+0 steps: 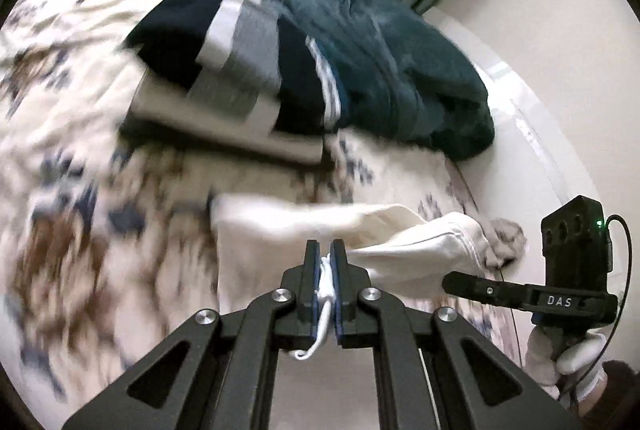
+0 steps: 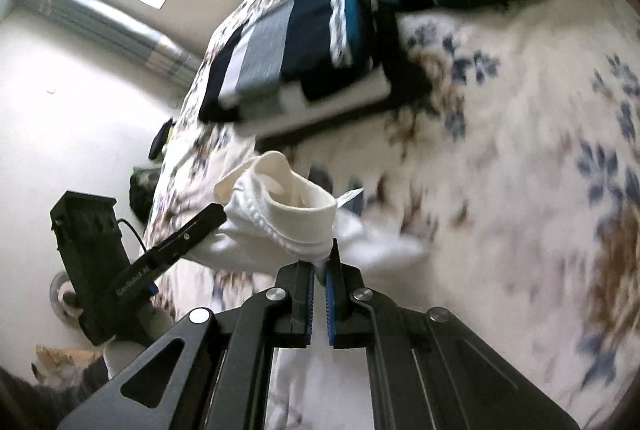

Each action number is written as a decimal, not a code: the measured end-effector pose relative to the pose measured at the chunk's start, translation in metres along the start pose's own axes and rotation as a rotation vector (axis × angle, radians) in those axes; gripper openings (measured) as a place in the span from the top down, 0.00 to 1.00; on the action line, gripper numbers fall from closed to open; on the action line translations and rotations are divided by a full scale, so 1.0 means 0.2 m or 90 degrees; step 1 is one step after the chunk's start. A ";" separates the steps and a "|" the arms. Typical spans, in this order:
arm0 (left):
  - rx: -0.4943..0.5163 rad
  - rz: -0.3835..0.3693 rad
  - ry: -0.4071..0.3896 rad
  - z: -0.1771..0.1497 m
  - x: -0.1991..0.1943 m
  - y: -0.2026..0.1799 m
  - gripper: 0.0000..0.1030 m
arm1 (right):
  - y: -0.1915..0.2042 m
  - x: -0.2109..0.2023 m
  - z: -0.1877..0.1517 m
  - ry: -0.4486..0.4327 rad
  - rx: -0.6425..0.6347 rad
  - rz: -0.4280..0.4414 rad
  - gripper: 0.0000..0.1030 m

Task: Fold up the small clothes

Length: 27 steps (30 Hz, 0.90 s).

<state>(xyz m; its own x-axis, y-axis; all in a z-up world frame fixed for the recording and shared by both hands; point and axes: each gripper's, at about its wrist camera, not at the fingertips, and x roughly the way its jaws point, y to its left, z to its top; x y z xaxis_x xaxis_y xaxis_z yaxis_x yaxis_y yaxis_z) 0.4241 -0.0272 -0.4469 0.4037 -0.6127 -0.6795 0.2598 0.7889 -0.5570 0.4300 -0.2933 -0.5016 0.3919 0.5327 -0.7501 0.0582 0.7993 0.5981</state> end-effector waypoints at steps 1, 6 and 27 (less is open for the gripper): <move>0.002 0.001 0.016 -0.06 -0.02 -0.03 0.95 | 0.00 -0.01 -0.07 0.010 -0.001 -0.007 0.95; -0.022 0.037 0.122 -0.40 -0.18 0.02 0.72 | -0.10 0.01 -0.49 0.131 0.038 -0.047 0.79; -0.177 0.097 0.082 -0.29 -0.21 0.42 0.62 | -0.19 0.41 -0.48 0.085 0.339 0.026 0.95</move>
<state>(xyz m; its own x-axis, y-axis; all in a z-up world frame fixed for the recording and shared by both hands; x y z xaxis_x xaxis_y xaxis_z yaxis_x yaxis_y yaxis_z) 0.3780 0.0621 -0.4923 0.3003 -0.5043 -0.8096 -0.0514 0.8390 -0.5417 0.3715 -0.2533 -0.6125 0.2848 0.6185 -0.7323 0.5155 0.5453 0.6610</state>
